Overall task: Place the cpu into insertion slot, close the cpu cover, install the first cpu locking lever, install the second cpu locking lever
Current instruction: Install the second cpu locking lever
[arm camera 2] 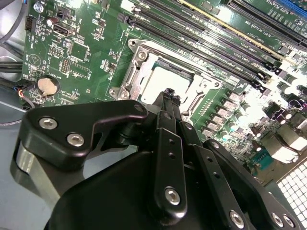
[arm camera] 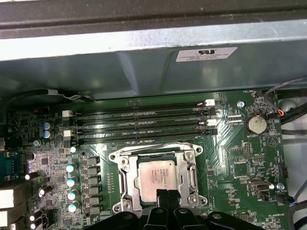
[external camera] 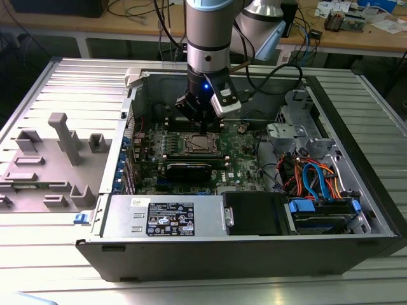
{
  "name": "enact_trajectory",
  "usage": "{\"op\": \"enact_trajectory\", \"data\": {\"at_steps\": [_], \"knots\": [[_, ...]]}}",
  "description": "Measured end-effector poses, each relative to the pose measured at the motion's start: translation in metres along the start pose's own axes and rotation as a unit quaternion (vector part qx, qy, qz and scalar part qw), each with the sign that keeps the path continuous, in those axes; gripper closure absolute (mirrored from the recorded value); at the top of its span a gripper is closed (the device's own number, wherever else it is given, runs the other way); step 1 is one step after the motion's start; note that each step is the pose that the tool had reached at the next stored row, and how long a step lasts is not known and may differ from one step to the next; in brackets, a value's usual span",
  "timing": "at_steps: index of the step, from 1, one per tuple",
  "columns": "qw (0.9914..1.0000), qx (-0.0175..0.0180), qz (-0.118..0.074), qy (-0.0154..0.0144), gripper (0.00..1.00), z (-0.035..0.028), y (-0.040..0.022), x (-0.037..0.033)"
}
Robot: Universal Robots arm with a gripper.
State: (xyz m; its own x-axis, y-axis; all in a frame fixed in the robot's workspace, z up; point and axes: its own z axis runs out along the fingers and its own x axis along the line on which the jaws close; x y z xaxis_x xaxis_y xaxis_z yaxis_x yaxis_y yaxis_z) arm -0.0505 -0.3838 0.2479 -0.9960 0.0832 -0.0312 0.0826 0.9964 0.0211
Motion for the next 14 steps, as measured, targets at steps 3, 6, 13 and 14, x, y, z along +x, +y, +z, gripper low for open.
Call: {"op": "enact_trajectory", "data": {"at_steps": [3, 6, 13, 14], "knots": [[1.0, 0.0, 0.0, 0.0, 0.89, -0.0001, 0.0, 0.0], [1.0, 0.0001, 0.0, 0.0, 0.89, -0.0021, 0.0, -0.0001], [1.0, 0.0001, 0.0, 0.0001, 0.89, -0.0034, -0.0002, -0.0001], [1.0, 0.0001, 0.0, 0.0001, 0.89, -0.0034, -0.0006, -0.0001]]}}
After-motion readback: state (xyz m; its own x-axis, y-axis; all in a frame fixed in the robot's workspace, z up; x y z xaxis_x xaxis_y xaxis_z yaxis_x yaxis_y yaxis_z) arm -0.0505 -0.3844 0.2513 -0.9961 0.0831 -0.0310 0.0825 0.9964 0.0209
